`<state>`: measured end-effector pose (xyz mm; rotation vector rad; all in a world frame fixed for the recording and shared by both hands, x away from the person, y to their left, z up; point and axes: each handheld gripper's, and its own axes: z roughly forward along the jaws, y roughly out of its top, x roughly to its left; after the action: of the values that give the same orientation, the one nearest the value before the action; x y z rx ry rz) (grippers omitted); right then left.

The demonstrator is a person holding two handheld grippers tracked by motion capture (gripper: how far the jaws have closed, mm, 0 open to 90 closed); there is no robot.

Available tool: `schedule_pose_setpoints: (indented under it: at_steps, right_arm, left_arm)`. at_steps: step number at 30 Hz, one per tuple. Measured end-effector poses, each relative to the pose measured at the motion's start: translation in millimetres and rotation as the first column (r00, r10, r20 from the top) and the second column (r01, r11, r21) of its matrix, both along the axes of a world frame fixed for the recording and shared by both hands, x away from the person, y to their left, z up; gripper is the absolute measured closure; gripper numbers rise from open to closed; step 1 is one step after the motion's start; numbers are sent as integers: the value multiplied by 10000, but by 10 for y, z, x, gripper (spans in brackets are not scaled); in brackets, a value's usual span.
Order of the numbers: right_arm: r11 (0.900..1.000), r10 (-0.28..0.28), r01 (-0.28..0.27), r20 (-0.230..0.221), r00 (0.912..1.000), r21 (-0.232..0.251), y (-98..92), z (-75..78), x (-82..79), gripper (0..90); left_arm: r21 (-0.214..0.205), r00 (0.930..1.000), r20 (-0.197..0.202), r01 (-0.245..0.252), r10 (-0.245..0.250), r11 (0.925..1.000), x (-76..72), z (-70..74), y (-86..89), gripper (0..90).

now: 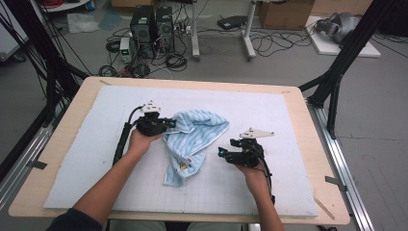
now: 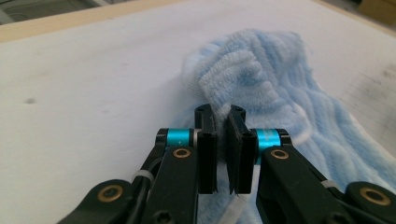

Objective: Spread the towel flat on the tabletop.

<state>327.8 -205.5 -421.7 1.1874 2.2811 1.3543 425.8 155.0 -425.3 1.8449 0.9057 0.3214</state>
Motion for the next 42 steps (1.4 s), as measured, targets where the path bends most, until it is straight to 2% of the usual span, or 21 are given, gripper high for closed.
schedule_pose_setpoints:
  at_steps: [4, 8, 11, 13, 14, 16, 18, 19, 21, 22, 23, 24, 26, 29, 35, 36, 38, 39, 40, 41, 42]
  right_arm:
    - [9992, 315, -315, -16, 9995, 246, 145, 6, 7, 355]
    - [9936, 952, -943, -117, 9954, 618, 424, 46, 18, 343]
    - [9859, 1658, -1654, -163, 9860, 247, 731, 47, 58, 330]
    - [9779, 2089, -2084, -378, 9772, 154, 921, -2, 106, 338]
    - [9736, 2280, -2271, -548, 9721, 216, 996, -41, 135, 365]
    - [9671, 2511, -2536, -830, 9644, -205, 1118, -129, 178, 390]
    - [9616, 2656, -2719, -1237, 9561, -365, 1175, -219, 225, 444]
    - [9591, 2713, -2790, -1278, 9540, -468, 1187, -248, 236, 476]
    - [9543, 2875, -2958, -1378, 9478, -435, 1171, -240, 238, 615]
    - [9414, 3244, -3348, -1636, 9317, -400, 1147, -234, 223, 767]
    - [9414, 3244, -3348, -1636, 9317, -400, 1147, -234, 223, 767]
    - [9342, 3444, -3550, -1699, 9233, -354, 1131, -228, 210, 791]
    - [9168, 3841, -3978, -1958, 9023, -345, 1081, -208, 178, 802]
    - [8876, 4444, -4604, -2404, 8630, -121, 985, -198, 88, 800]
    - [8319, 5339, -5548, -2928, 7932, 139, 778, -189, -144, 800]
    - [8230, 5452, -5678, -3010, 7824, 148, 755, -186, -178, 799]
    - [8126, 5588, -5826, -3056, 7709, 163, 720, -183, -226, 790]
    - [8162, 5571, -5774, -2909, 7778, 190, 697, -169, -239, 723]
    - [8162, 5571, -5774, -2909, 7778, 190, 697, -169, -239, 723]
    - [8348, 5397, -5493, -2539, 8027, 377, 672, -124, -209, 600]
    - [8348, 5397, -5493, -2539, 8027, 377, 672, -124, -209, 600]
  left_arm:
    - [-443, 9978, -81, -664, 661, 9968, 61, 7, 219, 834]
    - [-418, 9955, -102, -950, 946, 9946, 120, 37, 363, 835]
    - [-376, 9938, -40, -1114, 1113, 9931, 152, 84, 455, 835]
    - [-356, 9925, -58, -1222, 1221, 9919, 164, 97, 510, 835]
    - [-355, 9920, -59, -1261, 1259, 9914, 169, 95, 540, 835]
    - [-394, 9907, -137, -1358, 1353, 9900, 178, 84, 587, 835]
    - [-394, 9898, -190, -1418, 1411, 9891, 185, 78, 627, 835]
    - [-405, 9896, -208, -1433, 1425, 9889, 185, 78, 641, 835]
    - [-445, 9886, -159, -1502, 1497, 9877, 186, 82, 667, 835]
    - [-461, 9879, -152, -1549, 1544, 9869, 186, 85, 678, 835]
    - [-481, 9876, -160, -1570, 1564, 9864, 184, 89, 690, 835]
    - [-454, 9878, -152, -1554, 1549, 9868, 185, 92, 705, 835]
    - [-407, 9870, -147, -1603, 1599, 9862, 181, 95, 728, 835]
    - [-316, 9858, -159, -1678, 1674, 9853, 176, 100, 771, 835]
    - [-79, 9821, -234, -1871, 1869, 9823, 170, 98, 816, 834]
    - [-37, 9806, -276, -1940, 1939, 9810, 171, 89, 824, 835]
    - [184, 9781, -406, -2036, 2042, 9789, 173, 56, 845, 834]
    - [216, 9768, -454, -2087, 2095, 9777, 173, 39, 851, 829]
    - [222, 9760, -589, -2085, 2095, 9778, 171, 17, 863, 829]
    - [183, 9751, -679, -2102, 2110, 9775, 170, -7, 871, 760]
    - [150, 9717, -758, -2234, 2239, 9746, 164, -26, 877, 760]
